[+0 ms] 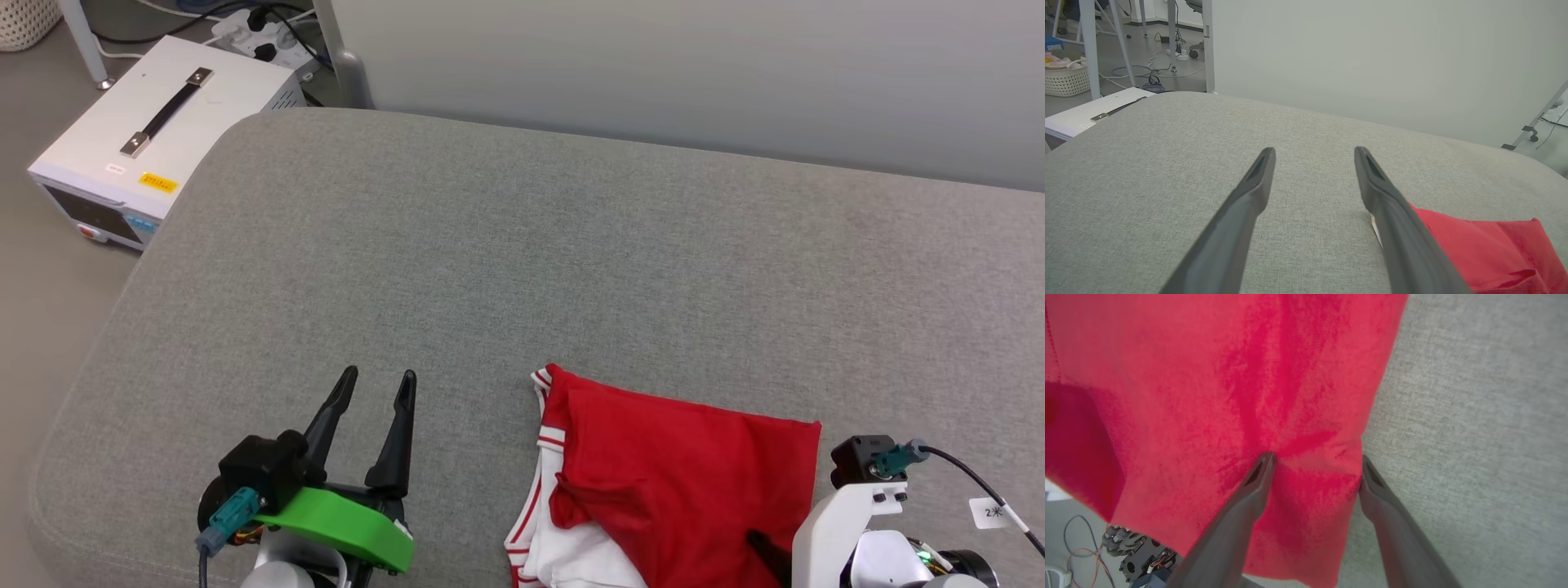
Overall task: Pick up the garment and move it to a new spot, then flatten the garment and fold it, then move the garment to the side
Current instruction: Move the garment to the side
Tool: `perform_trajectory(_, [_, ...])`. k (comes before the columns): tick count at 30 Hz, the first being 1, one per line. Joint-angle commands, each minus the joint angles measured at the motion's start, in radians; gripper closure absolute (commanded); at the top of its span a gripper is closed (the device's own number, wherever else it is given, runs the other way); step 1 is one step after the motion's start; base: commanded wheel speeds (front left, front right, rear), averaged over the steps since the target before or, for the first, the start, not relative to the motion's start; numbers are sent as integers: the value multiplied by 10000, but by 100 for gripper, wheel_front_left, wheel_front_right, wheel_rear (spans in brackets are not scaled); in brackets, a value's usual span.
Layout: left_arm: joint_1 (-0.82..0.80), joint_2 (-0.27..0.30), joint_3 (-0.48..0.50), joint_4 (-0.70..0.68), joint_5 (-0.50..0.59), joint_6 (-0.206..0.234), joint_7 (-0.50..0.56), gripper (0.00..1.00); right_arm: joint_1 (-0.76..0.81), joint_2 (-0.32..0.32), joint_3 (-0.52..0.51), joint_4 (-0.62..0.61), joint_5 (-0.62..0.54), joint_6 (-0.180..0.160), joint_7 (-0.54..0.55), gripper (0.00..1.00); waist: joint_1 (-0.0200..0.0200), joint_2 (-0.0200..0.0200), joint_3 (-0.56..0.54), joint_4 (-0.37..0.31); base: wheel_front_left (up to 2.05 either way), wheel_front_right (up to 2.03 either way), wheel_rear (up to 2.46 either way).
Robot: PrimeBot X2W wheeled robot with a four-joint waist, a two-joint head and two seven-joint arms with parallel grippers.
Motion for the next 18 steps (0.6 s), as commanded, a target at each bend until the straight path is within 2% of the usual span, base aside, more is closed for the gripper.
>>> perform_trajectory(1, [-241, -37, -15, 0, 72, -29, -57, 0, -198, 42, 75, 149, 106, -6, 115, 0, 0, -1, 236, 212, 0, 0, 0])
perform_trajectory(6, [-368, -38, -70, -2, 46, -30, -57, 0, -299, 86, 283, 721, 142, -6, 254, 0, 0, -1, 414, 295, 0, 0, 0])
perform_trajectory(7, [-389, -35, -80, 6, 43, -31, -57, 0, -327, 90, 344, 875, 91, -6, 261, 20, 0, -1, 436, 299, 0, 0, 0])
perform_trajectory(9, [-418, -20, -94, 29, 34, -31, -57, 0, -383, 94, 475, 1096, 16, -6, 219, 89, 0, -1, 465, 290, 0, 0, 0])
perform_trajectory(10, [-433, -13, -102, 44, 28, -31, -57, 0, -417, 96, 529, 1187, 10, -6, 163, 100, 0, -1, 467, 284, 0, 0, 0])
perform_trajectory(15, [-415, 39, -154, 165, -13, -31, -57, 0, -576, -12, 725, 1287, -56, -6, -336, 100, 0, -1, 249, 155, 0, 0, 0])
perform_trajectory(18, [-357, 79, -186, 196, -25, -32, -57, 0, -694, -415, 977, 1067, -238, -6, -567, 100, 0, -1, 32, -3, 0, 0, 0])
